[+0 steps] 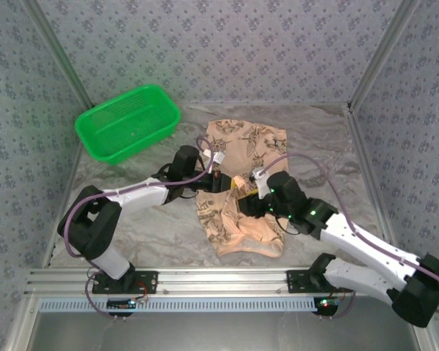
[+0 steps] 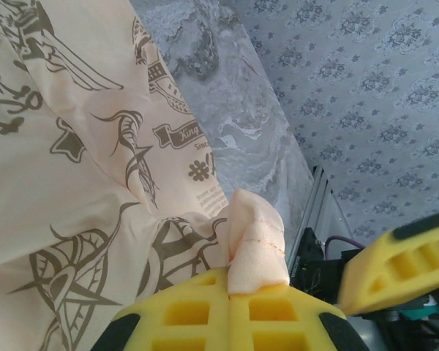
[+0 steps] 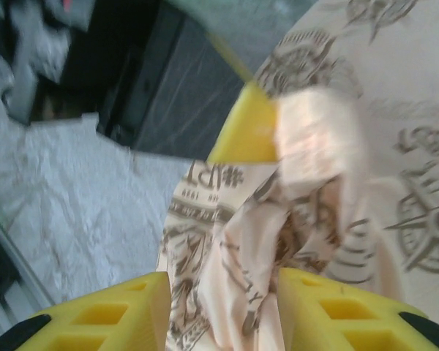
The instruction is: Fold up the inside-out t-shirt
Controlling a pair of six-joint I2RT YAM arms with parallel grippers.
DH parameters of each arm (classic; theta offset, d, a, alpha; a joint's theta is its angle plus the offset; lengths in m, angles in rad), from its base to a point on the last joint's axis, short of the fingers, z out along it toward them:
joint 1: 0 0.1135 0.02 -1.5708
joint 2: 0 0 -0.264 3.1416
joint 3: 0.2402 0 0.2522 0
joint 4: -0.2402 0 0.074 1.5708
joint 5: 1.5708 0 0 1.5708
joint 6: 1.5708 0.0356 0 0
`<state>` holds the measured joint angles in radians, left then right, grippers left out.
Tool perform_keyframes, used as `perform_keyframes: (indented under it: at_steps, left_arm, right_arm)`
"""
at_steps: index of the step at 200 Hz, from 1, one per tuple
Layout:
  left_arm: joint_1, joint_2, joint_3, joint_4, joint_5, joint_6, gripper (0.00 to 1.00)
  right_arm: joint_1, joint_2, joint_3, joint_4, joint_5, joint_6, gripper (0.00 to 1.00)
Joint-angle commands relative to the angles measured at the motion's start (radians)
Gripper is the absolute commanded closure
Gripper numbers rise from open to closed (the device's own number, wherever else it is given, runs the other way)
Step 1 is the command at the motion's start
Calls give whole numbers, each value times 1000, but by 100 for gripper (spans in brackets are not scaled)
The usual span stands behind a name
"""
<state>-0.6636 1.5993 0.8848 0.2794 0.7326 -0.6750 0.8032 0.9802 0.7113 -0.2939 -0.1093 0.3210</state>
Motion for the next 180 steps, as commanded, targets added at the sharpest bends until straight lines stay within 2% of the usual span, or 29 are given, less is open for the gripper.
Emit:
perform_keyframes:
  at_steps: [1,39,63,86,121,163,180]
  left_arm:
    - [-3,-13,44,-42,41,-31,100]
    - [-1,-4,57,-61,45,-30,100]
    - [-1,4,52,-44,41,-46,100]
    - [-1,15,52,-42,46,-54,100]
    - [-2,22,52,-23,45,-68,100]
    - [-1,42,57,8,59,-105,100]
    - [0,44,53,27,59,-122,100]
  right_arm:
    - [22,90,-12,36,46,38,54]
    - [1,216,-26,101,172,179,51]
    - [-43,257,-35,140,178,215,46]
    - [-55,313,-23,153,179,248,46]
    - [-61,379,-24,178,227,277,53]
    - [-73,414,-30,241,197,300,66]
    - [-77,423,-31,248,155,410,68]
